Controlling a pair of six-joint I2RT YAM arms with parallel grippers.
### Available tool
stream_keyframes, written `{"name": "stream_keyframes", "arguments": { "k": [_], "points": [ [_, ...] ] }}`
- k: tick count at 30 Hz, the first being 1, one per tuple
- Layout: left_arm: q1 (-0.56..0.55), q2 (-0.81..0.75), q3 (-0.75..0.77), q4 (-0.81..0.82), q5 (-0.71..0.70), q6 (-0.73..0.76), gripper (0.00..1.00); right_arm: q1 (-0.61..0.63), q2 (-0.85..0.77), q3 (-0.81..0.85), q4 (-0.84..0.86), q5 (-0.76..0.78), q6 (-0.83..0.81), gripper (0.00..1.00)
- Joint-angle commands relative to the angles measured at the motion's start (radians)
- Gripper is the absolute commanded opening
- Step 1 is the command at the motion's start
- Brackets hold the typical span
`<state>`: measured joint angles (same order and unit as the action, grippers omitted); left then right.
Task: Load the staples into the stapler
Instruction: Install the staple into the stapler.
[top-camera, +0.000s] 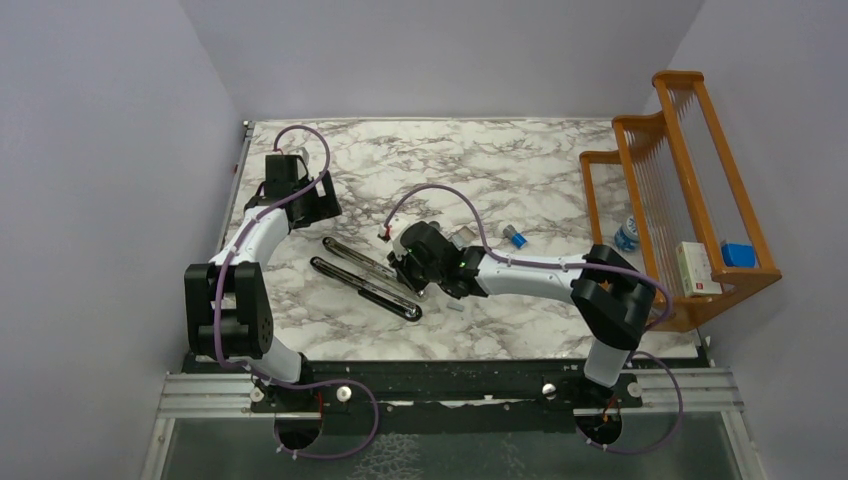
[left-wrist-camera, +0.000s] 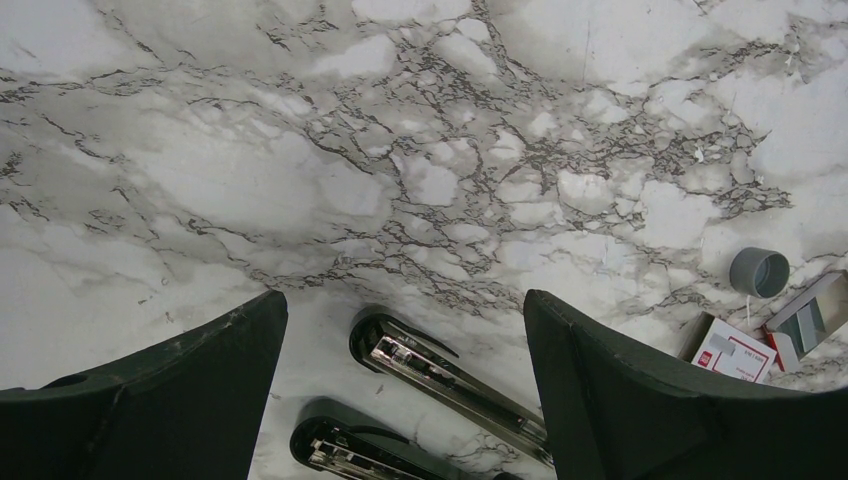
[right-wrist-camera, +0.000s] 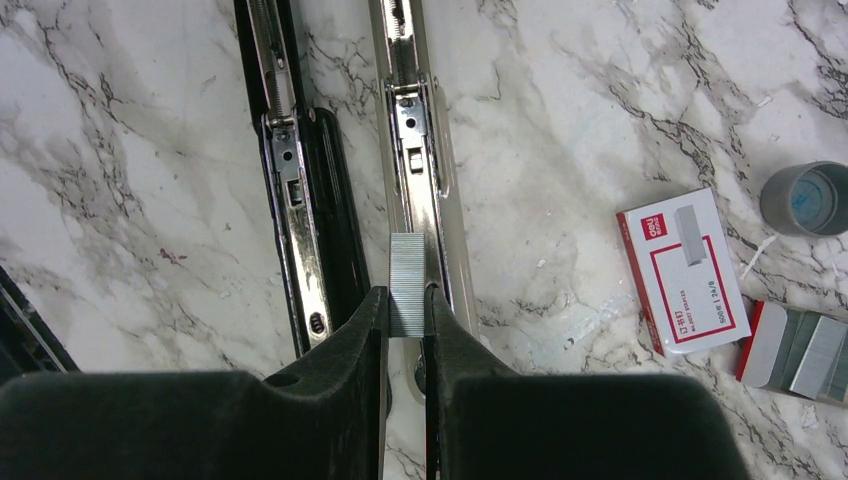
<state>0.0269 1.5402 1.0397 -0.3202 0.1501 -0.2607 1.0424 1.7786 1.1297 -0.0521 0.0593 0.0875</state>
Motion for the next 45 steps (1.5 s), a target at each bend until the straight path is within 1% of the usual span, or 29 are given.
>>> {"name": "stream_keyframes", "arguments": {
  "k": [1,17,45],
  "points": [
    [0.007,0.0,0.025,0.002,0.027,0.011,0.91,0.008,0.031,0.05,-0.022,0.048,-0.009,0.01],
    [0.007,0.008,0.025,0.007,0.034,0.012,0.91,0.008,0.062,0.076,-0.054,0.058,-0.017,0.01],
    [0.007,0.003,0.018,0.011,0.049,0.012,0.91,0.008,0.063,0.069,-0.084,0.07,0.001,0.01]
  ]
}}
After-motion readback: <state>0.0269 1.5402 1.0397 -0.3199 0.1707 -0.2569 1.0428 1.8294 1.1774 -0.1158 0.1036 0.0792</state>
